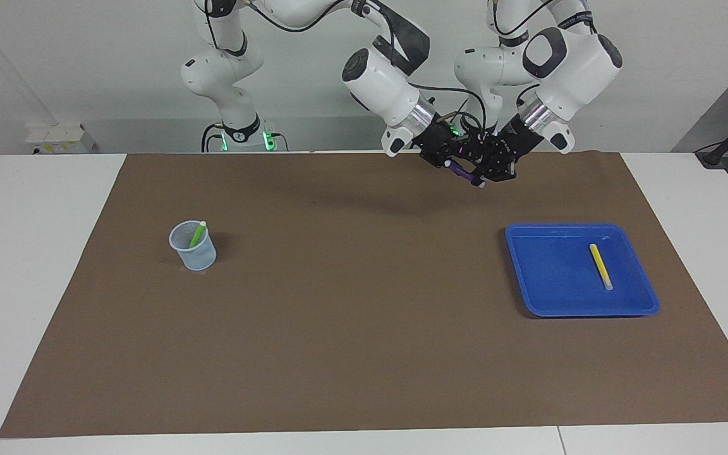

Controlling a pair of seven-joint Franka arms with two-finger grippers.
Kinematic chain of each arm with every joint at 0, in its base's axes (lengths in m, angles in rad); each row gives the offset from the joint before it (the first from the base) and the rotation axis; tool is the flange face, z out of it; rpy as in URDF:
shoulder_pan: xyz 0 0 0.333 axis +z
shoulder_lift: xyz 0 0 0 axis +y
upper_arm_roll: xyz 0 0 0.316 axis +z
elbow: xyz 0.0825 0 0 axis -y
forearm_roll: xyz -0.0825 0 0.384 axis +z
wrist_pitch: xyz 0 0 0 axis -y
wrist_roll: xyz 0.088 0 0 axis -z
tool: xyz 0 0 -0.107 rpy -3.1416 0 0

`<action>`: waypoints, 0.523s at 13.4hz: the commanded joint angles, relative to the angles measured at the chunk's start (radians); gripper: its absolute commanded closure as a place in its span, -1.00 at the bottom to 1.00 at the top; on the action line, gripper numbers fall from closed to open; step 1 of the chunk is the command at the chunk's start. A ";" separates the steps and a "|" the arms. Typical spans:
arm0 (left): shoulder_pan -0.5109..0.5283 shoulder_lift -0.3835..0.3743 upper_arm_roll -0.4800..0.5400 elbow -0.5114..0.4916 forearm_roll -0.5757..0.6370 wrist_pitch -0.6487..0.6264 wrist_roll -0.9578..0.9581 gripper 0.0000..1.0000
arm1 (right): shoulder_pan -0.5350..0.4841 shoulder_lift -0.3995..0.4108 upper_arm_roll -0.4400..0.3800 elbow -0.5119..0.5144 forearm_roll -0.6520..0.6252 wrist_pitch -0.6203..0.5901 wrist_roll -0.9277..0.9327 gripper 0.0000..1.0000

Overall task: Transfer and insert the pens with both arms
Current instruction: 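Grasp the purple pen end with the right gripper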

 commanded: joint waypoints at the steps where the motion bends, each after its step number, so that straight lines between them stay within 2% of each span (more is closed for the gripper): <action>1: -0.001 -0.035 0.001 -0.027 -0.014 0.001 -0.014 1.00 | -0.054 -0.033 0.002 -0.028 0.020 -0.076 -0.107 0.00; 2: 0.000 -0.035 0.001 -0.027 -0.014 0.001 -0.014 1.00 | -0.059 -0.033 0.002 -0.026 0.020 -0.076 -0.109 -0.19; 3: 0.000 -0.036 0.001 -0.027 -0.014 0.001 -0.014 1.00 | -0.059 -0.033 0.002 -0.025 0.020 -0.076 -0.109 -0.23; 7: 0.000 -0.041 0.001 -0.027 -0.014 0.001 -0.015 1.00 | -0.054 -0.035 0.005 -0.025 0.020 -0.070 -0.095 -0.20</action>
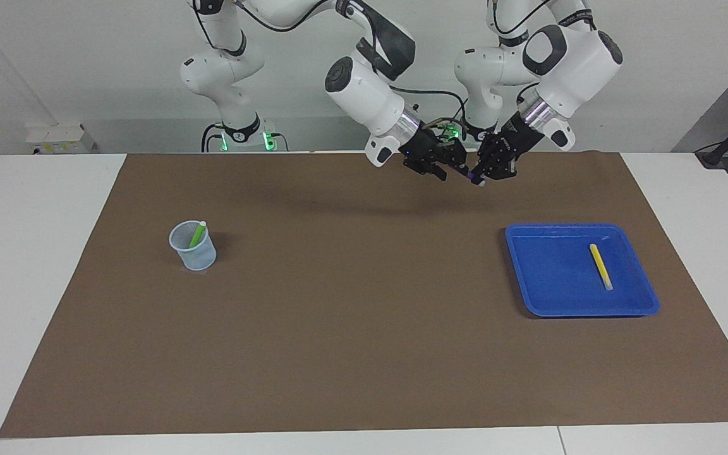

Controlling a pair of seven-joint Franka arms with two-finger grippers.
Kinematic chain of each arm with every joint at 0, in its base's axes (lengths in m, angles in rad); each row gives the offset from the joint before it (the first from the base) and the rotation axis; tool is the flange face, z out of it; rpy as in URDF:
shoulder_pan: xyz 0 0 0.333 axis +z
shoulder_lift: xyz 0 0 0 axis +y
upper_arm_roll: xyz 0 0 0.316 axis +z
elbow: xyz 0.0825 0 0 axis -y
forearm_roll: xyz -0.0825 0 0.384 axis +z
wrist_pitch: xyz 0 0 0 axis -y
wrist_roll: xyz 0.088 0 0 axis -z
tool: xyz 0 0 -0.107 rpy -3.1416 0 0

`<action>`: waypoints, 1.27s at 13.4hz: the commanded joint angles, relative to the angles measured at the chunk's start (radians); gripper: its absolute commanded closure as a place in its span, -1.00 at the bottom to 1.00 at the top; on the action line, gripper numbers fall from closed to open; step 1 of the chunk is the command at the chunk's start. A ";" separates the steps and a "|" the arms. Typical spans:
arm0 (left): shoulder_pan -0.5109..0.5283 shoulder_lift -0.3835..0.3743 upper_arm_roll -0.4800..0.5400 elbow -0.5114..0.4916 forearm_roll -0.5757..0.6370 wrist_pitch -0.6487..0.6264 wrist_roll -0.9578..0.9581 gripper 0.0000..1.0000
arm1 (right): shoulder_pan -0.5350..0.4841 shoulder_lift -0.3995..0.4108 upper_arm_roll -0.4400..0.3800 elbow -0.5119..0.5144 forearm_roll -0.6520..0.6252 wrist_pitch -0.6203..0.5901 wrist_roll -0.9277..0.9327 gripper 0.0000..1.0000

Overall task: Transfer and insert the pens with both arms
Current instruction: 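Grasp the purple pen end with the right gripper, then carry the purple pen to the cup while the left gripper opens, withdraws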

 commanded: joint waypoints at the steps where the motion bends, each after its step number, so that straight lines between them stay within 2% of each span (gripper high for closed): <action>1: 0.000 -0.039 0.001 -0.027 -0.014 0.001 -0.015 1.00 | 0.002 -0.028 0.002 -0.024 0.020 -0.005 -0.012 -0.16; 2: 0.000 -0.039 0.001 -0.027 -0.014 0.001 -0.016 1.00 | 0.003 -0.030 0.002 -0.024 0.020 -0.008 -0.015 -0.06; 5: 0.000 -0.040 0.001 -0.027 -0.014 0.001 -0.016 1.00 | 0.002 -0.030 0.002 -0.025 0.020 -0.008 -0.018 0.58; 8: 0.000 -0.040 0.001 -0.027 -0.014 0.001 -0.018 1.00 | 0.002 -0.030 0.002 -0.027 0.020 -0.010 -0.016 0.95; 12: 0.002 -0.039 0.001 -0.024 -0.013 0.000 -0.009 1.00 | -0.004 -0.030 0.004 -0.027 0.022 -0.010 -0.016 1.00; 13: 0.002 -0.040 0.001 -0.024 -0.013 0.001 -0.002 0.85 | -0.004 -0.030 0.002 -0.027 0.022 -0.014 -0.016 1.00; 14: 0.000 -0.039 0.001 -0.024 -0.014 0.006 0.007 -0.21 | -0.006 -0.030 0.001 -0.027 0.022 -0.018 -0.019 1.00; 15: 0.002 -0.039 0.001 -0.024 -0.014 0.012 0.005 -0.36 | -0.011 -0.030 -0.001 -0.027 0.020 -0.024 -0.025 1.00; 17: 0.002 -0.040 0.001 -0.024 -0.014 0.012 0.007 -0.36 | -0.053 -0.030 -0.002 -0.024 -0.021 -0.101 -0.054 1.00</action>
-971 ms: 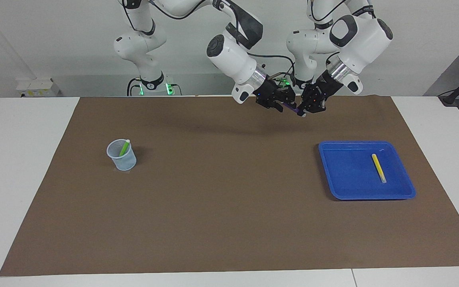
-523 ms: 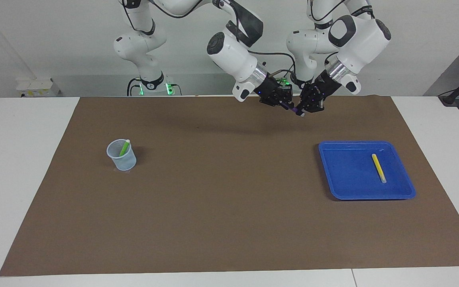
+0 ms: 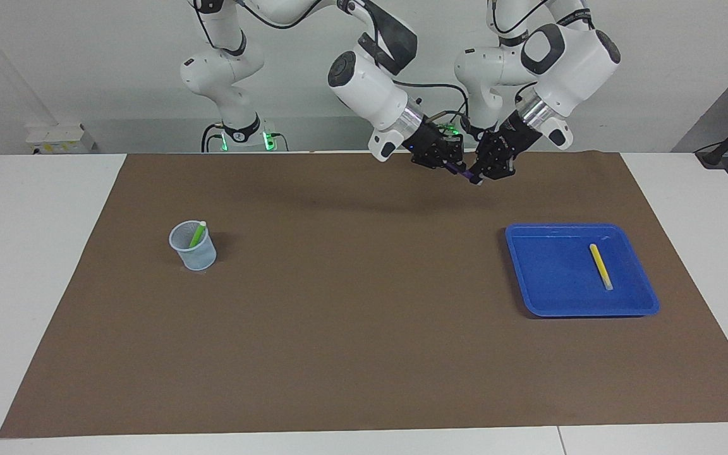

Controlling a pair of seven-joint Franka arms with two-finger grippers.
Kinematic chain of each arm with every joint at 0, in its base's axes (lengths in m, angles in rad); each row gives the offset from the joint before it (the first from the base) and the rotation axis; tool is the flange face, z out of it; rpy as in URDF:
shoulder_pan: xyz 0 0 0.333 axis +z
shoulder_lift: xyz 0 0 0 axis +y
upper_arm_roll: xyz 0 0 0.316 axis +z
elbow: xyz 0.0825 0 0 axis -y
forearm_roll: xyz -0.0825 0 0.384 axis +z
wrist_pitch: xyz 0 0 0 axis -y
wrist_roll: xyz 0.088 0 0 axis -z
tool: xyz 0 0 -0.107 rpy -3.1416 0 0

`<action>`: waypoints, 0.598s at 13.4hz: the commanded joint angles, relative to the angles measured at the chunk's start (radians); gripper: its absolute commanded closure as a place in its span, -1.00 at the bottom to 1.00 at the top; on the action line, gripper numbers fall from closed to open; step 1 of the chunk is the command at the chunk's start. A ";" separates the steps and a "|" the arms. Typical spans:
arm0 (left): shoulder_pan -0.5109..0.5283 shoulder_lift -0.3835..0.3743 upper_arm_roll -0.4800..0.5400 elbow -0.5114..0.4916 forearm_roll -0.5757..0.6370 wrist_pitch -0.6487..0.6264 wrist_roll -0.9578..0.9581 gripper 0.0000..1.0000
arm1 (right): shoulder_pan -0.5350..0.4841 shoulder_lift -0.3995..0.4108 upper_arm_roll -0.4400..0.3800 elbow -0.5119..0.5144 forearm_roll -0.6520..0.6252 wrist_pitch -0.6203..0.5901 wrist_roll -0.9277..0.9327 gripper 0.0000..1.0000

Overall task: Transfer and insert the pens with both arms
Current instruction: 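Carry the purple pen to the cup while the left gripper opens, withdraws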

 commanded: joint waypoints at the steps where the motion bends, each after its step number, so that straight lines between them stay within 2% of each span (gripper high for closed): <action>1: 0.003 -0.029 0.003 -0.017 -0.007 0.011 0.013 -0.36 | -0.081 -0.026 0.003 -0.020 -0.064 -0.125 -0.085 1.00; 4: 0.003 -0.031 0.005 -0.021 -0.004 0.002 0.143 -0.27 | -0.151 -0.065 -0.002 -0.021 -0.133 -0.301 -0.200 1.00; 6: 0.027 -0.031 0.006 -0.021 0.006 -0.024 0.348 -0.22 | -0.223 -0.101 0.004 -0.006 -0.322 -0.479 -0.226 1.00; 8: 0.061 -0.031 0.006 -0.017 0.081 -0.064 0.573 -0.20 | -0.275 -0.131 0.000 -0.003 -0.426 -0.632 -0.386 1.00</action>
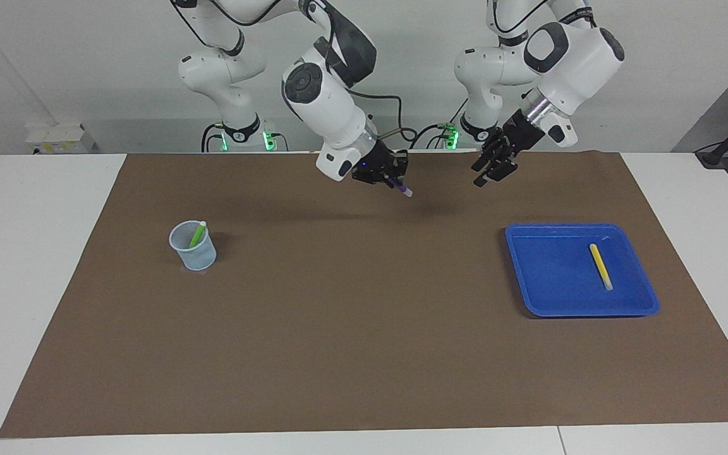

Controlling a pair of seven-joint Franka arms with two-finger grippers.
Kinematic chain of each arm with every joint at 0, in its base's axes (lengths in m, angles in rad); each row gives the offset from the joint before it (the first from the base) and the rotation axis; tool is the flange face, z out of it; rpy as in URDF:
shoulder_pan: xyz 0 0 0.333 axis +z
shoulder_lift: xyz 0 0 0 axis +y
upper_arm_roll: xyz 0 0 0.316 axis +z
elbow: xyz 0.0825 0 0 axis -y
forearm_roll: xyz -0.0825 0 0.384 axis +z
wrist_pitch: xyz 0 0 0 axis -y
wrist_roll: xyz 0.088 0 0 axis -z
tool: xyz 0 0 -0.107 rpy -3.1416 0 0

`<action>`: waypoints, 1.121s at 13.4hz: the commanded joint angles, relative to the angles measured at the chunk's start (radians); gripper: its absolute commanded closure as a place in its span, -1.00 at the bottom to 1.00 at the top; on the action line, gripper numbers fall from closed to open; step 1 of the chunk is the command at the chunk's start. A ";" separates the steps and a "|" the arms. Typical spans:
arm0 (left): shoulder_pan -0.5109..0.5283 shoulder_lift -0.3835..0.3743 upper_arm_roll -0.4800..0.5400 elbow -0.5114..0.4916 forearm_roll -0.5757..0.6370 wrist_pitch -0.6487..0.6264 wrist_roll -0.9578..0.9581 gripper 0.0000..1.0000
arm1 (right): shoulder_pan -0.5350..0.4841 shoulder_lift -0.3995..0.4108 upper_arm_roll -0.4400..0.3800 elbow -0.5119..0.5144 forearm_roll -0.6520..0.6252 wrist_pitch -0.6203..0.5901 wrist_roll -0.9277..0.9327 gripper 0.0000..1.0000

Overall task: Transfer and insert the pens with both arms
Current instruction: 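Carry the purple pen to the cup while the left gripper opens, withdraws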

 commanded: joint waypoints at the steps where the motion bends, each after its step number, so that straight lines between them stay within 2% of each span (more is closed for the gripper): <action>1: 0.052 -0.029 0.002 -0.015 0.107 -0.065 0.297 -0.20 | -0.082 -0.053 0.009 -0.010 -0.148 -0.155 -0.217 1.00; 5: 0.152 -0.032 0.002 -0.008 0.222 -0.116 0.763 -0.17 | -0.179 -0.076 0.012 -0.005 -0.453 -0.332 -0.623 1.00; 8: 0.208 -0.029 0.002 -0.002 0.317 -0.115 1.005 -0.17 | -0.181 -0.087 0.015 0.001 -0.733 -0.360 -0.933 1.00; 11: 0.262 -0.020 0.002 0.007 0.383 -0.103 1.192 -0.17 | -0.222 -0.089 0.012 -0.019 -0.833 -0.273 -1.196 1.00; 15: 0.324 0.020 0.002 0.034 0.451 -0.075 1.343 -0.17 | -0.361 -0.104 0.014 -0.128 -0.832 -0.097 -1.340 1.00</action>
